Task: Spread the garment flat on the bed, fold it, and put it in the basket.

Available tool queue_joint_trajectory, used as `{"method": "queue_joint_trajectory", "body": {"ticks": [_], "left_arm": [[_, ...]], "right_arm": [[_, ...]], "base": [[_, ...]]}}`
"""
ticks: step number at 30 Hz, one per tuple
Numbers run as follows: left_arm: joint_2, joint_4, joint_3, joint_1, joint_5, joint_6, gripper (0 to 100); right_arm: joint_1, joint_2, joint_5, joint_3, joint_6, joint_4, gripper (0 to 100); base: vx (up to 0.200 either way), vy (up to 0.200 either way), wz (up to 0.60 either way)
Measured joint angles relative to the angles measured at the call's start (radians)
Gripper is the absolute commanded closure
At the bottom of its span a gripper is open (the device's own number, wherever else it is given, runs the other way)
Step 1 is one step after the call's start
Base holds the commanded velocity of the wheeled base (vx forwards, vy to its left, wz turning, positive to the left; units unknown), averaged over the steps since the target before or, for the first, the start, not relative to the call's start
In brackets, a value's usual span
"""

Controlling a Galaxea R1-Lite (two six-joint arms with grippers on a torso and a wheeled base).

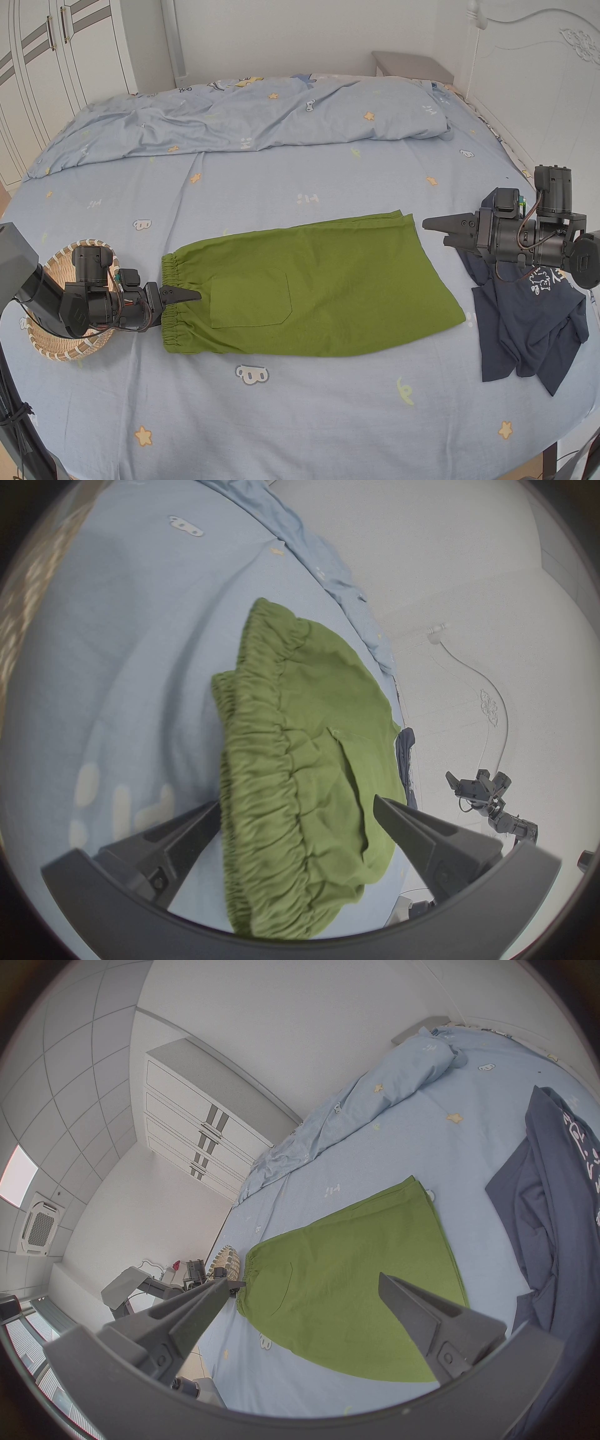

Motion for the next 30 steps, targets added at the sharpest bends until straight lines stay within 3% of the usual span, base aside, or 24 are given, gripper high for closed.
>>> {"method": "queue_joint_trajectory", "body": {"ticks": [2, 3, 8, 15, 19, 25, 30], "left_arm": [[0.013, -0.006, -0.016, -0.013, 0.0, -0.004, 0], [0.019, -0.006, -0.021, -0.018, -0.001, -0.007, 100], [0.035, -0.004, -0.043, -0.027, -0.007, -0.069, 100], [0.036, 0.005, -0.054, -0.017, -0.014, -0.085, 100], [0.02, 0.011, -0.056, -0.015, -0.016, -0.101, 100], [-0.013, 0.076, -0.064, -0.015, -0.024, -0.119, 100], [-0.037, 0.157, -0.085, -0.015, -0.03, -0.12, 100]], "right_arm": [[-0.001, 0.0, 0.0, -0.001, 0.0, 0.0, 0], [-0.002, 0.0, 0.0, -0.001, 0.0, 0.0, 0], [-0.003, 0.0, 0.0, -0.002, 0.0, 0.0, 0], [-0.022, 0.009, -0.008, -0.019, -0.002, 0.012, 0], [-0.049, 0.028, -0.01, -0.048, -0.021, 0.086, 0], [-0.091, 0.099, -0.034, -0.171, -0.143, 0.333, 0], [-0.123, 0.199, -0.053, -0.253, -0.234, 0.39, 0]], "base": [[0.0, 0.0, 0.0], [0.0, 0.0, 0.0], [0.0, 0.0, 0.0], [0.0, 0.0, 0.0], [0.0, 0.0, 0.0], [0.0, 0.0, 0.0], [0.0, 0.0, 0.0]]}}
